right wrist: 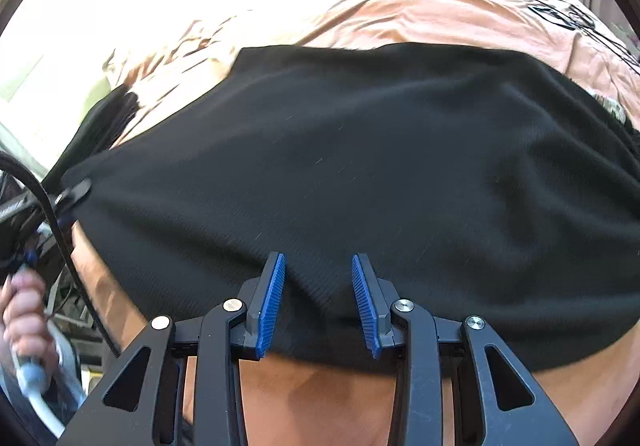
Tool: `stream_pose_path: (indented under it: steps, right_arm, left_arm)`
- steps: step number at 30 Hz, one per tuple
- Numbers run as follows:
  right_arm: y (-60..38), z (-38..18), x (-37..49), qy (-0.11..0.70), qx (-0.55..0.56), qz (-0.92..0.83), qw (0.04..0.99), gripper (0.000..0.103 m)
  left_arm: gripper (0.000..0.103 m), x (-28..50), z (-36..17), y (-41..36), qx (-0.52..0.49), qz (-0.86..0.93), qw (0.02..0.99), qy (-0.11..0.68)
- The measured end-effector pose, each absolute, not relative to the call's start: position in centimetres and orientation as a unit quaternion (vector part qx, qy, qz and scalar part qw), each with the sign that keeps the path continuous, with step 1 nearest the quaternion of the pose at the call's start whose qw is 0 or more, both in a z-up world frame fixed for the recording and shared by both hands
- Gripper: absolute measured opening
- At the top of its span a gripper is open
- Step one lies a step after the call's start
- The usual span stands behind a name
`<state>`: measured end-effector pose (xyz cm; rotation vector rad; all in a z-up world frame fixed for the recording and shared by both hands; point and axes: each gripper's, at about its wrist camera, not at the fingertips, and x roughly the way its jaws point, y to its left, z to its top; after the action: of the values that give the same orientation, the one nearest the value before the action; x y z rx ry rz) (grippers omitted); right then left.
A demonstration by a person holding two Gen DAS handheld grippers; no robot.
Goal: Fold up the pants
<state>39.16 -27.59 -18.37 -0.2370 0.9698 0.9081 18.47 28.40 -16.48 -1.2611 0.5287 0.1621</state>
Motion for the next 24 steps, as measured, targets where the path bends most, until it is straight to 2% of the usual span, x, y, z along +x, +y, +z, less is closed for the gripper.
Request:
stream_pose_path:
  steps: [7, 20, 24]
  right_arm:
    - [-24.8, -19.6, 42.9, 0.468, -0.116, 0.368, 0.795, 0.031]
    - [-22.1, -19.8, 49.5, 0.475, -0.082, 0.330, 0.811, 0.019]
    - [-20.9, -19.7, 51.4, 0.478, -0.078, 0.325, 0.812, 0.019]
  left_arm:
    - [0.006, 17.7, -18.4, 28.8, -0.606, 0.093, 0.748, 0.254]
    - [0.006, 17.3, -20.3, 28.9, -0.620, 0.111, 0.729, 0.267]
    - [0.006, 17.1, -20.7, 28.8, -0.625, 0.114, 0.724, 0.269]
